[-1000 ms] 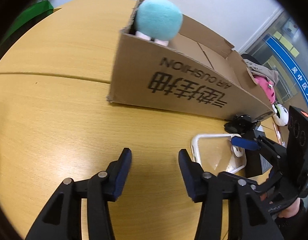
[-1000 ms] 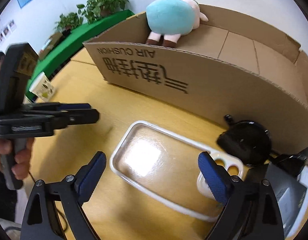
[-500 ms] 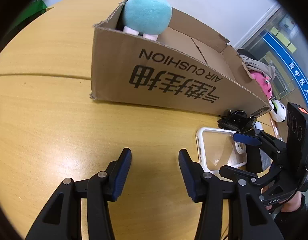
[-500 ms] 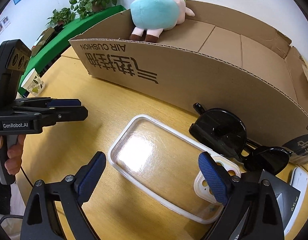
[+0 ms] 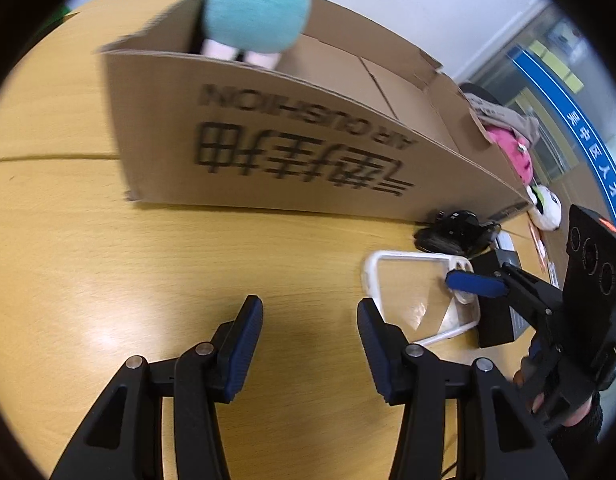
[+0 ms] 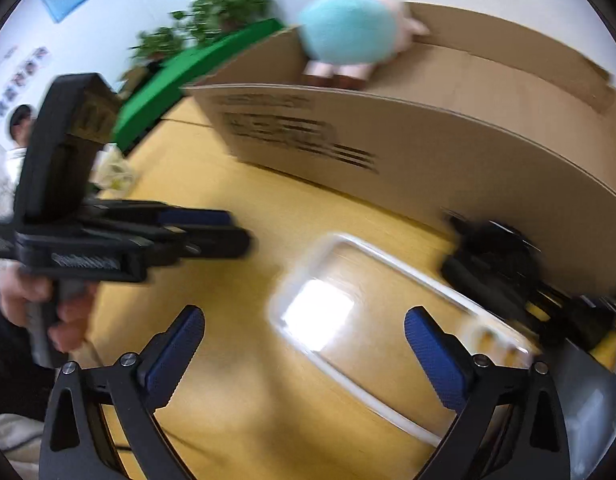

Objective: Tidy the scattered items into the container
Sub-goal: 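Close the right gripper on the phone case's white rim and lift it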

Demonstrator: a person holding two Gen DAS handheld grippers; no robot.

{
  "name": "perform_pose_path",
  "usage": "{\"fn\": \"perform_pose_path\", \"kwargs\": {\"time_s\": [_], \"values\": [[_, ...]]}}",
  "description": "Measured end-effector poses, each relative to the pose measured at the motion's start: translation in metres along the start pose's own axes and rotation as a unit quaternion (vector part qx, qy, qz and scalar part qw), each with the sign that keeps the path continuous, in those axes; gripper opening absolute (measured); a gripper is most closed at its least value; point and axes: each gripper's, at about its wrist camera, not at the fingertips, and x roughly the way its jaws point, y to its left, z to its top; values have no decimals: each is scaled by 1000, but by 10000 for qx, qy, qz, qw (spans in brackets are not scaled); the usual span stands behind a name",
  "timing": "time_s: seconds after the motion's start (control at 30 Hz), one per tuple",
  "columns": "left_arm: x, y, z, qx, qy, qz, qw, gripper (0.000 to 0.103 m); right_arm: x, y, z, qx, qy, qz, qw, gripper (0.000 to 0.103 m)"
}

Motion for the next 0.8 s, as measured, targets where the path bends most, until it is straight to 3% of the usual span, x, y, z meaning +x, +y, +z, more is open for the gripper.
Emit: {"fn": "perform_pose_path", "kwargs": {"time_s": [0.37,0.5,0.6,0.77,0.8], "values": [[38,-56,16,655,267,-349,9969,48,-28,-42,-22,335,62,-852,9958,98],[40,-62,13,719,265,-408,9962,48,-40,-62,-32,559,31,-792,9953,99],[39,-62,11,666,247,-443,9965,48,-32,-60,-32,431,193,-1028,9936,103],[29,-48,3,534,197,-458,9973,48,-24,-40,-29,352,25,-309,9989,103],[26,-43,2,522,184,-442,9975,48,-23,-35,-27,326,11,34,9995,103]]}}
